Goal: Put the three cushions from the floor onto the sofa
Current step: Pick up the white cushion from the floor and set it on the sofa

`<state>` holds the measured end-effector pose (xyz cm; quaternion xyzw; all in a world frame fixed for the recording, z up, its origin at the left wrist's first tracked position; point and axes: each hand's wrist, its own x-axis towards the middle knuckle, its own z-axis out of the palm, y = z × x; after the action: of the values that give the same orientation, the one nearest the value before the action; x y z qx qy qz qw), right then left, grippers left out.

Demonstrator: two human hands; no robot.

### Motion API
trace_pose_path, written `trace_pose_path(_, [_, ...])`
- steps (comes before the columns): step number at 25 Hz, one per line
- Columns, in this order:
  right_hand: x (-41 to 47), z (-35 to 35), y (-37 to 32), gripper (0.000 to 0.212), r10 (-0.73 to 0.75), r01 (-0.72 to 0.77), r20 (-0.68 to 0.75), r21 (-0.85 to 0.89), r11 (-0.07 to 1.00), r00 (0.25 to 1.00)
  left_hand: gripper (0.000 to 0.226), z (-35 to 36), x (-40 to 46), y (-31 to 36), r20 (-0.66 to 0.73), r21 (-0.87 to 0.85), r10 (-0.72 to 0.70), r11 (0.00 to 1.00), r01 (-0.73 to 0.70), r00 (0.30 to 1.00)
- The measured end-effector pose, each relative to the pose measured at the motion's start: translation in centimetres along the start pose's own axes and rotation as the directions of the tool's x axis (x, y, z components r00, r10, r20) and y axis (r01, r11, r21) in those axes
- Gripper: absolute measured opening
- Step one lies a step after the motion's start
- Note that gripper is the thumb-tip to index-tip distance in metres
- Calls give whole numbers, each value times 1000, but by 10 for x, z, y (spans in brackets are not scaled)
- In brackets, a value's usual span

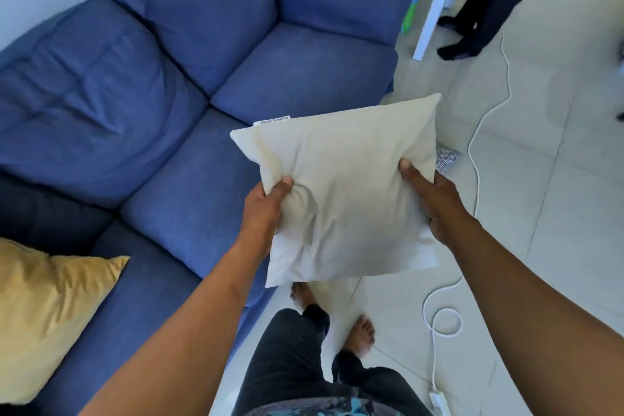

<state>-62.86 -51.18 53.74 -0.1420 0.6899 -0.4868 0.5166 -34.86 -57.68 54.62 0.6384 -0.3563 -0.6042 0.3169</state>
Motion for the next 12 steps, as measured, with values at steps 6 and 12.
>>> trace_pose_path(6, [26,75,-37,48,-24,31,96,-69,997,995,33,-48,43,20,-97,-118,-8,993,-4,995])
trace_pose_path(12, [75,177,-77,32,-40,64,161,-144,987,986,33,-105,104,53,-184,-210,-19,977,-20,983])
